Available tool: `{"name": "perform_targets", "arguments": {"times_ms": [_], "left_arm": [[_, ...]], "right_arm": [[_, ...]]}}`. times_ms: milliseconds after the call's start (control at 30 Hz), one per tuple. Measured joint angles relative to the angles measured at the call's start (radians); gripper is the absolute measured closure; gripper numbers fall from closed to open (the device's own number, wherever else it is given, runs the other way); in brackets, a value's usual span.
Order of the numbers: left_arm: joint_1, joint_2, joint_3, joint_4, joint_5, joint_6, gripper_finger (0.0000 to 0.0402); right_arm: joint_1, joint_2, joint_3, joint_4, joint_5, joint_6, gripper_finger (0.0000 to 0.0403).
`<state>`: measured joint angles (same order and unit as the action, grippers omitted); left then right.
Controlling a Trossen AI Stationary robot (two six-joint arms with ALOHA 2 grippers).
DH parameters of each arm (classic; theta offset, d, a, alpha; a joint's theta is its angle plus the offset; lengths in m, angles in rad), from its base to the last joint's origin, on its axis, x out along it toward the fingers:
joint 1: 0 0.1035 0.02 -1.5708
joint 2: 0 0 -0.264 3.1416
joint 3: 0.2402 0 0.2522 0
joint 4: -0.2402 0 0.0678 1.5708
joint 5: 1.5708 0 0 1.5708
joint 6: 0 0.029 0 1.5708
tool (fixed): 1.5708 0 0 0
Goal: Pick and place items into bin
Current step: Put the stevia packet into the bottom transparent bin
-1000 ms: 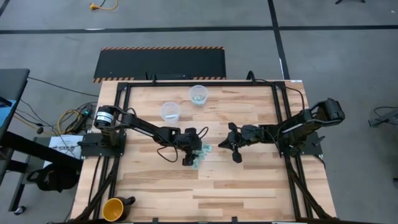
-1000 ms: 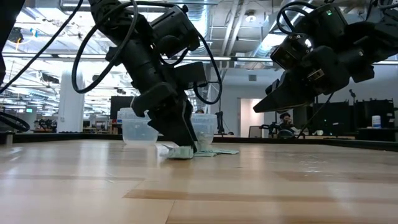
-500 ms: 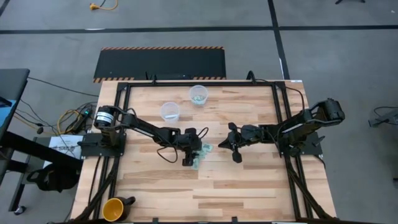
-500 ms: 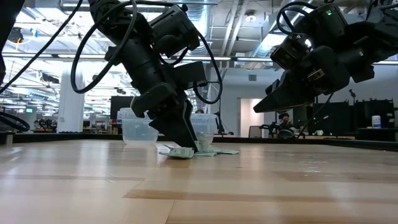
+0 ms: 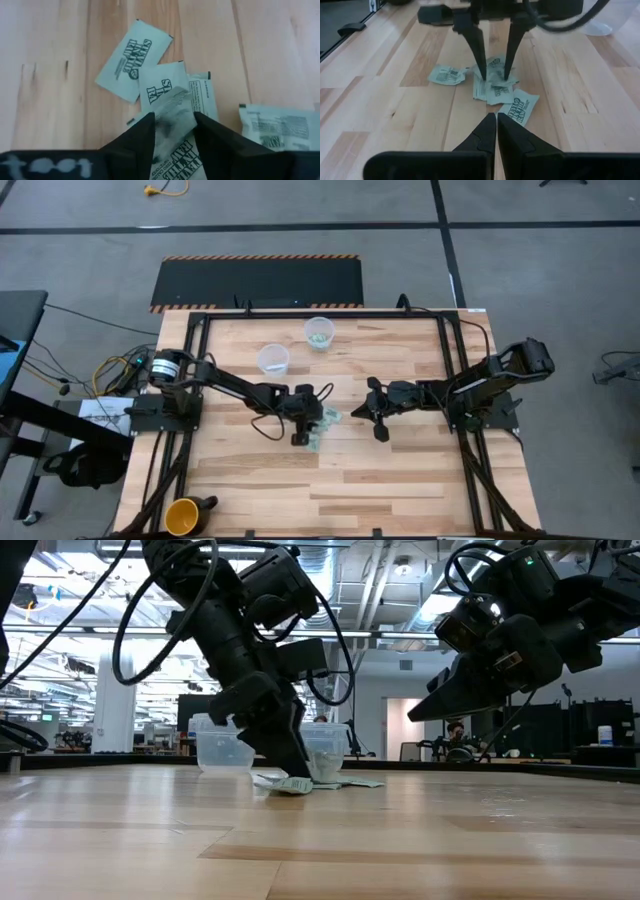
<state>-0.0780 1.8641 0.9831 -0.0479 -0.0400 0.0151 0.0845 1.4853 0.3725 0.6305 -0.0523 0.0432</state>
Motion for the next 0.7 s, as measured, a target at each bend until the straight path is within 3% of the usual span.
{"name": "perform_targets", "arguments": {"times_ms": [700], "left_arm": [[-0.024,-0.045,0.001,0.007,-0.023,-0.004,0.0328]], "right_arm": [[0.0,0.0,0.0,-0.002,0.0,0.001,0.0393]]}}
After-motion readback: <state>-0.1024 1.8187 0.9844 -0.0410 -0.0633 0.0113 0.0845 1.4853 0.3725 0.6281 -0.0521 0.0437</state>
